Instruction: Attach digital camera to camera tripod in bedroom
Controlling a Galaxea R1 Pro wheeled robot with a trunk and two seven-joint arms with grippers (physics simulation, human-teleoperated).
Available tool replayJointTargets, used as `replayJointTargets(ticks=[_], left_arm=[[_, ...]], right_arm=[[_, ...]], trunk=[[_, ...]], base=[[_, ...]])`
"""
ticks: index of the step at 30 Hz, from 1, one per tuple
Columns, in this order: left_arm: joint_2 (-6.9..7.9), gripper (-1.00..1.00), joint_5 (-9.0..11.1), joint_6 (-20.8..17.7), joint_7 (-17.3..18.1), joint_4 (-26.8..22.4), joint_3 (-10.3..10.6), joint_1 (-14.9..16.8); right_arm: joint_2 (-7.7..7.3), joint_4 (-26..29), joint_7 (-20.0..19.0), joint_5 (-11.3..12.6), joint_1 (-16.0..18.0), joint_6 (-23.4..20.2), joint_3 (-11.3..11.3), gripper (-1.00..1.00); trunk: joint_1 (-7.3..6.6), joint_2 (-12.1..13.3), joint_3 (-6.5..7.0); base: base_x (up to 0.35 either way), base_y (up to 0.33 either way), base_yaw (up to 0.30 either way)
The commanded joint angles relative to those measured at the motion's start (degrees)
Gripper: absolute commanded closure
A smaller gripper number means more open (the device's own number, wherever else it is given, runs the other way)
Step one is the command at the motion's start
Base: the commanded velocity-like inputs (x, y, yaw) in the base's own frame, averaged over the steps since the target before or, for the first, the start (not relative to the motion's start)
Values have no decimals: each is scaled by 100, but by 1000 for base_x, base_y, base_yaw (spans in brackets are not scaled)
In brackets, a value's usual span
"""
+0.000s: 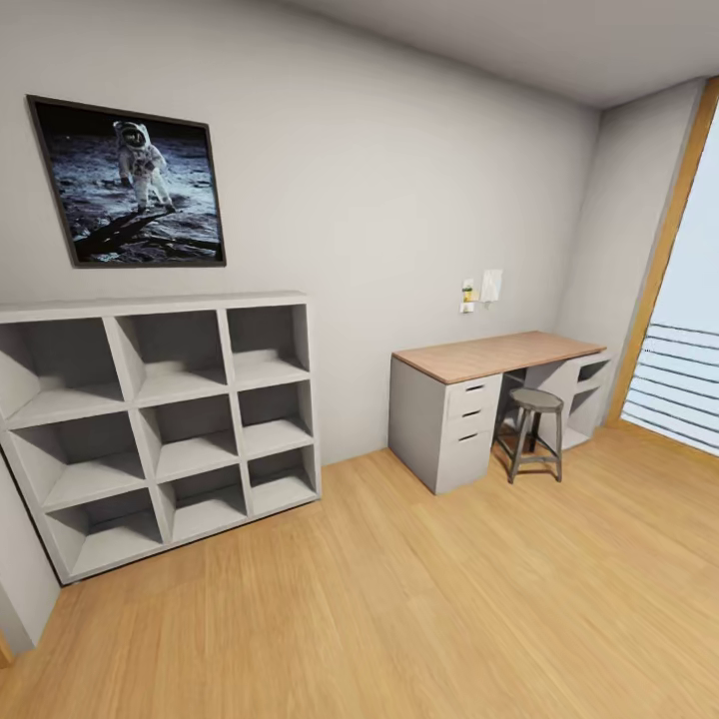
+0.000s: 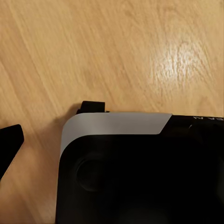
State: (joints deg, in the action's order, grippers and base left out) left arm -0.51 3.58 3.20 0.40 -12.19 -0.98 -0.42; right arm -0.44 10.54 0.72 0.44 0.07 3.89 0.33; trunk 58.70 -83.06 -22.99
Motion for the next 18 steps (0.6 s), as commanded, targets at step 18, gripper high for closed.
replayJointTargets(ticks=[18], left_arm=[[6,-100,38,28,12,3,-16,-2]], right_arm=[[-10,0,7,0,1,31,2,-100]], trunk=[[3,-2,-4]], base=[[38,32,0]])
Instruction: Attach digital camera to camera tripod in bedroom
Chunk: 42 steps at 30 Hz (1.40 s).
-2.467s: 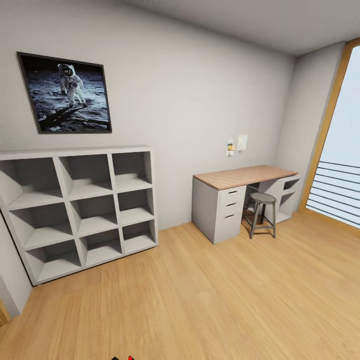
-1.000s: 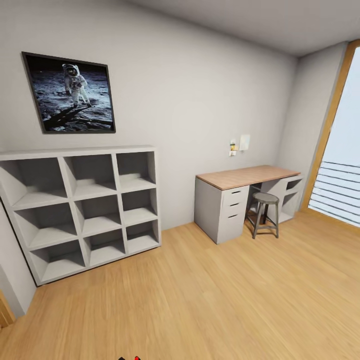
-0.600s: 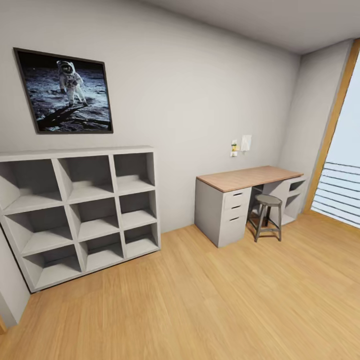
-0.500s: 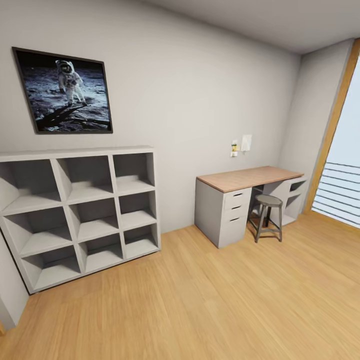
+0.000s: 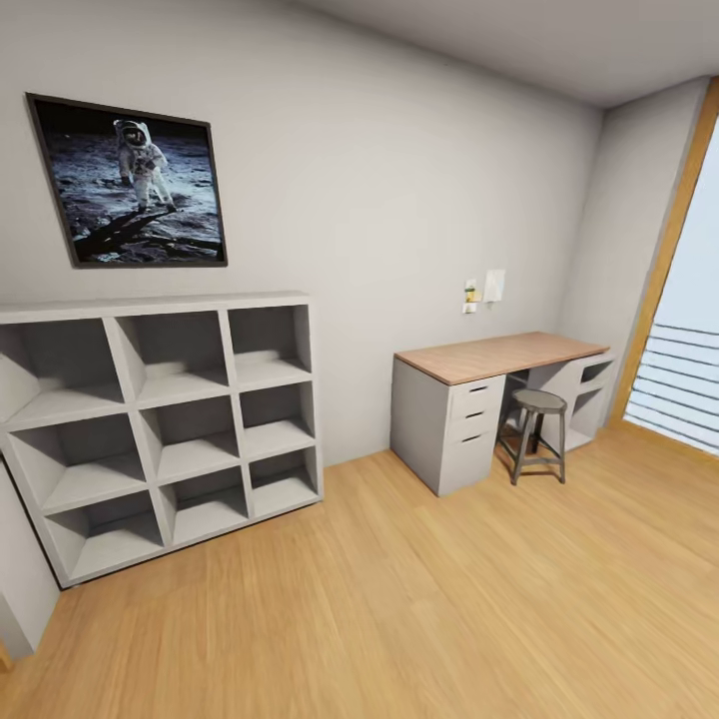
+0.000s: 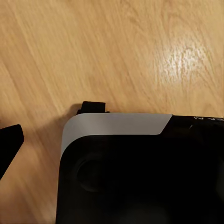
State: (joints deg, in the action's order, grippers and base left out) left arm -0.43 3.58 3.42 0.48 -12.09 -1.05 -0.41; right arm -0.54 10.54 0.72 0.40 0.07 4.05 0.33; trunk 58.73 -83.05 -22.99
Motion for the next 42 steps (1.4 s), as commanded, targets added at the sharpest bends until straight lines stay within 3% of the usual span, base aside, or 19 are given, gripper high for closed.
replayJointTargets(ticks=[1,34,38,42], left_arm=[[-1,-100,38,6,5,-7,-9,-2],[-5,-100,0,27,-15,-78,15,-2],[-4,-100,-15,-14,-32,-468,17,-2],[7,-100,-12,-165,-52,-1074,17,-2]], right_arm=[[1,0,7,5,1,16,2,-100],[-45,87,-33,-57,0,-98,-8,-100],[-57,474,23,-68,7,-249,6,-100],[-59,1201,118,-72,9,-625,13,-100]], trunk=[[0,-3,-4],[0,-3,-4],[0,-3,-4],[0,-3,-4]], base=[[0,52,0],[0,20,0],[0,0,0],[0,0,0]])
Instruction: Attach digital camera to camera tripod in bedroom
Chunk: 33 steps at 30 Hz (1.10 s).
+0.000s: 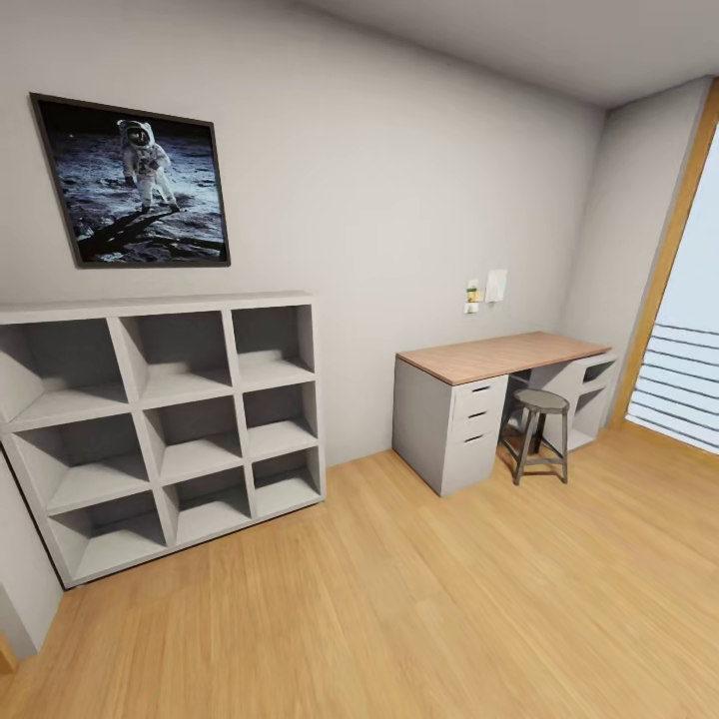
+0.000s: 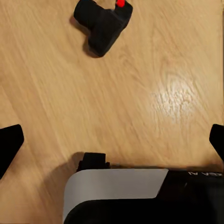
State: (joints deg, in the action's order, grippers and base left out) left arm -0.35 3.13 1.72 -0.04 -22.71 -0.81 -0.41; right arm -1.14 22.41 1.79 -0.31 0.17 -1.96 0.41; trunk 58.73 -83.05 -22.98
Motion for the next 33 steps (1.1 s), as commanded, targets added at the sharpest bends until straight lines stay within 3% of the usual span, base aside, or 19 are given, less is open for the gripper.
replayJointTargets(ticks=[1,8,9,12,14,22,28,33], left_arm=[[5,-100,32,-119,-33,-250,-7,-3],[11,-100,25,-897,-231,-1335,-7,16],[-8,-100,32,-1557,-505,-1755,-7,168],[-44,-100,30,-2009,-620,-1880,-4,514],[-147,-100,24,-2357,-673,-1917,1,927],[-605,-100,-18,-2693,-710,-1878,23,2060],[-725,-100,-30,-2862,-692,-2203,240,2275],[-724,-100,-6,-3142,-693,-2306,419,2302]], right_arm=[[2,344,45,-3,3,-204,7,-100],[39,1323,183,5,255,-905,11,-100],[66,1376,428,30,805,-1088,5,-100],[75,1263,595,47,1193,-1129,3,-100],[83,1097,683,58,1578,-1144,3,-100],[100,705,750,72,2438,-1178,3,-100],[265,673,930,29,2549,-1445,-8,-100],[300,669,997,1,2563,-1598,-14,-100]], trunk=[[0,-3,-6],[0,-3,-6],[0,-3,-6],[0,-3,-6],[0,-3,-6],[0,-3,-6],[0,-3,-6],[0,-3,-6]], base=[[0,0,0],[0,0,0],[0,0,0],[0,0,0],[0,0,0],[0,0,0],[0,0,0],[0,0,0]])
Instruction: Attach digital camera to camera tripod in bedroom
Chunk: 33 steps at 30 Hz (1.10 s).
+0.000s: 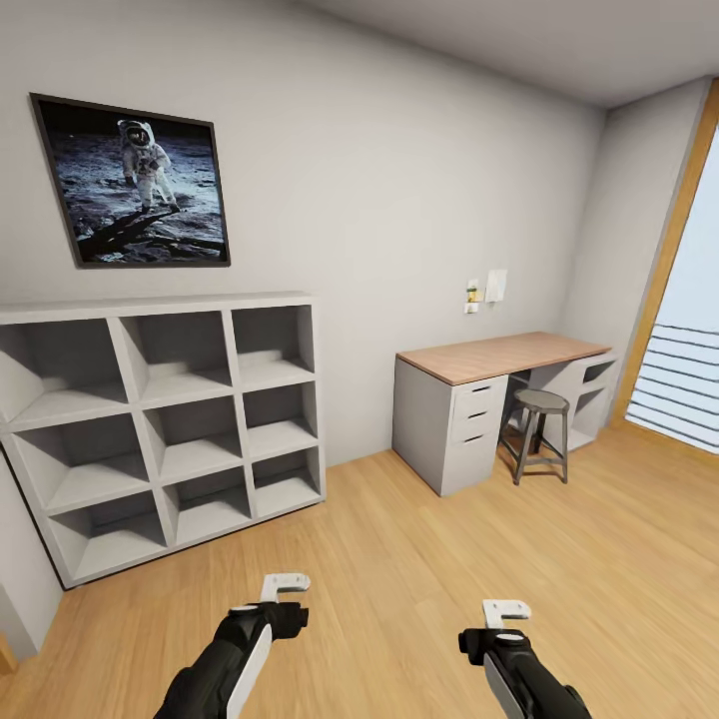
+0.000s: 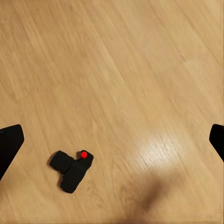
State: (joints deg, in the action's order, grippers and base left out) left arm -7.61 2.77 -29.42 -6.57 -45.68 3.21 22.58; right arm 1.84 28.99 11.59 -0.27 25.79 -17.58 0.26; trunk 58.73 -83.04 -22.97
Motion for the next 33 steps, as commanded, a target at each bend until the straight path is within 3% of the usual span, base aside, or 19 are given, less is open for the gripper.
replayJointTargets(ticks=[1,6,16,22,33], left_arm=[[5,-100,36,-50,-40,-16,29,4],[-3,-100,52,-117,-41,-42,61,8],[-1,-100,72,-141,-39,-61,25,10],[2,-100,86,-157,-37,-261,32,10],[9,-100,98,-172,-37,-297,37,10]], right_arm=[[5,11,19,-6,3,-44,2,-100],[24,14,26,-14,5,-71,-11,-100],[27,135,10,-35,5,-107,-37,-100],[27,472,4,-39,5,-512,-74,-100],[22,502,-7,-20,5,-594,-70,-100]], trunk=[[0,-4,-7],[0,-4,-7],[220,-405,-187],[351,-646,-294],[593,-1087,-492]], base=[[0,0,0],[0,0,0],[0,0,0],[0,0,0],[0,0,0]])
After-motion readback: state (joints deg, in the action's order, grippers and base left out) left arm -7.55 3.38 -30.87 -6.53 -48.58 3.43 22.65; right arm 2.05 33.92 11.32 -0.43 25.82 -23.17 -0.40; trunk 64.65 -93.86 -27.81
